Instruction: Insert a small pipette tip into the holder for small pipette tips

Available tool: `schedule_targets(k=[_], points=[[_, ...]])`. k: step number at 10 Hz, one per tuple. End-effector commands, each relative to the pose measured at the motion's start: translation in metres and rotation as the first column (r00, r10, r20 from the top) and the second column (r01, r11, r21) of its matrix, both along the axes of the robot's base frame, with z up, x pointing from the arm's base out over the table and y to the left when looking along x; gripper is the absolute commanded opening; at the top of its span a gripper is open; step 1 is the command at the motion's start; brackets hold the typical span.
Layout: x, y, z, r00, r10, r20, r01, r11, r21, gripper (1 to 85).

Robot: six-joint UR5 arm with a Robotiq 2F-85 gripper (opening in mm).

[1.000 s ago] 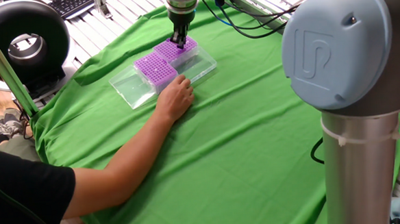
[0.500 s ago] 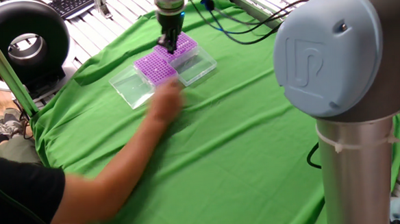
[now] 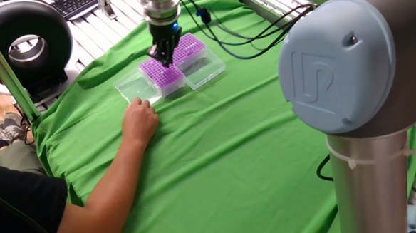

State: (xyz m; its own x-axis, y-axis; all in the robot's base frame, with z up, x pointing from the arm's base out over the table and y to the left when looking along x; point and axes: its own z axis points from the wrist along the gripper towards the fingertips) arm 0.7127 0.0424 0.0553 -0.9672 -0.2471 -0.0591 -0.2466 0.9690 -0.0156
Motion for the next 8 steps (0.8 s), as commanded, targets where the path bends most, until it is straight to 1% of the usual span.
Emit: schedule_targets(k=[1,3,6,8], points=[[-0.0042,0.02,-0.0008,0.999,-0.052,-0.012,0.052,0.998,0.024,22.3],[-0.0043,0.0197,-0.0012,0.999,-0.053,-0.012,0.054,0.998,0.022,22.3],[-0.0029,0.0168,-0.0074,0.999,-0.052,-0.004,0.052,0.999,0.017,21.3],[-0.0026,0.0166,-0.0087,0.999,-0.052,-0.003,0.052,0.999,0.017,21.0]])
